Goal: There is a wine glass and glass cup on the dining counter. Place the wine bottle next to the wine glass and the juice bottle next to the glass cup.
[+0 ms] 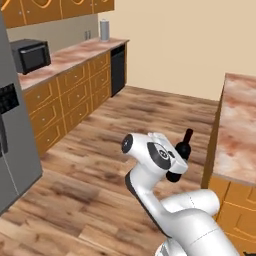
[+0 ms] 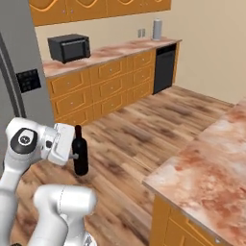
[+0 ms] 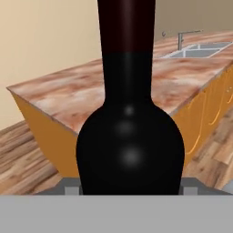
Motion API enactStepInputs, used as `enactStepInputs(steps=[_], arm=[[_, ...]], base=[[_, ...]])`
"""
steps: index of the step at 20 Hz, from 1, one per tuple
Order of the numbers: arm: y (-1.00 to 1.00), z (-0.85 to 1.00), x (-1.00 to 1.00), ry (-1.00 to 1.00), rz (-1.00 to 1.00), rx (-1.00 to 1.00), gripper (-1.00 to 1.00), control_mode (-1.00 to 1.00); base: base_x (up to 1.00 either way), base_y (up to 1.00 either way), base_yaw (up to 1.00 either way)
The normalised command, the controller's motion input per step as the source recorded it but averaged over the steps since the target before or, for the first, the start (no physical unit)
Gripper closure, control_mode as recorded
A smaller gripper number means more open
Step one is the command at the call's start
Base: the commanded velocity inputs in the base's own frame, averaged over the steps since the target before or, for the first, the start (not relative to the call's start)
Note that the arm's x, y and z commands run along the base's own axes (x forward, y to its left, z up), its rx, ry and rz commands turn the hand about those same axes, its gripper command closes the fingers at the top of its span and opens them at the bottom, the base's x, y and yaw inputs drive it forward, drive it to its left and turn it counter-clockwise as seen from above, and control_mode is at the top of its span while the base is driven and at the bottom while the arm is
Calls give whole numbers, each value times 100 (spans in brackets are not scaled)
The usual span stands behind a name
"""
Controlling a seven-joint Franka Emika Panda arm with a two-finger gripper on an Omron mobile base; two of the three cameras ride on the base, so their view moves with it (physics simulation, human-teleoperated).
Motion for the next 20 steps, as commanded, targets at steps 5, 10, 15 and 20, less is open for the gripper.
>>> enactStepInputs(steps=[5,10,15,20], arm=[[0,0,0,0,0,0,100,100],[0,0,0,0,0,0,100,100],[0,0,0,0,0,0,100,100],[0,0,0,0,0,0,100,100]], base=[[76,25,-33],[74,25,-35],[80,24,-28],[86,23,-21]])
